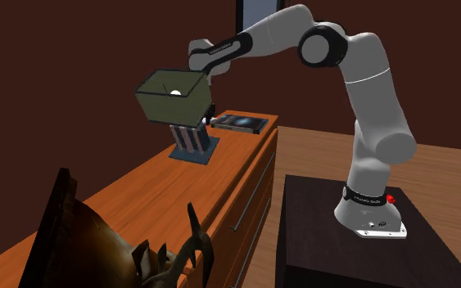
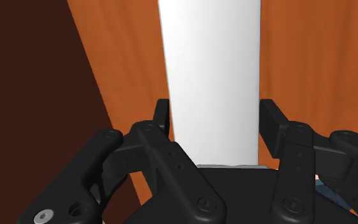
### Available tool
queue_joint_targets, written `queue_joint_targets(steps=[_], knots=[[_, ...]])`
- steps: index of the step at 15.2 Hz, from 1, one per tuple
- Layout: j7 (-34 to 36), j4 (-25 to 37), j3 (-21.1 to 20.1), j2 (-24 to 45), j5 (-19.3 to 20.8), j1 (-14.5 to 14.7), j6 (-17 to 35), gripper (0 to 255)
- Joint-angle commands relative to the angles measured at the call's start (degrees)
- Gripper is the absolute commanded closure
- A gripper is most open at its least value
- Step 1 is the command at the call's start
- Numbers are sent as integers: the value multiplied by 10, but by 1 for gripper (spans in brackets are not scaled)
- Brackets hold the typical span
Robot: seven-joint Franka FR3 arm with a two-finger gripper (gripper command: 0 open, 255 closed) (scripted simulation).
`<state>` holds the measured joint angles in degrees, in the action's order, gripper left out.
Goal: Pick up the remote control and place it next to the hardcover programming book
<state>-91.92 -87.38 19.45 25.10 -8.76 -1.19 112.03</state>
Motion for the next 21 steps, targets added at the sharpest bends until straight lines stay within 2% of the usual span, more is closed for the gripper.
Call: queue_joint_targets(steps=[1, 3, 4, 19, 21], knots=[[-24, 60, 2, 39, -13, -26, -22, 255], [-42, 124, 1, 80, -24, -52, -47, 255], [-44, 135, 0, 86, -25, -56, -51, 255], [-54, 64, -8, 117, -38, -54, 50, 255], [-54, 64, -8, 117, -38, -54, 50, 255]])
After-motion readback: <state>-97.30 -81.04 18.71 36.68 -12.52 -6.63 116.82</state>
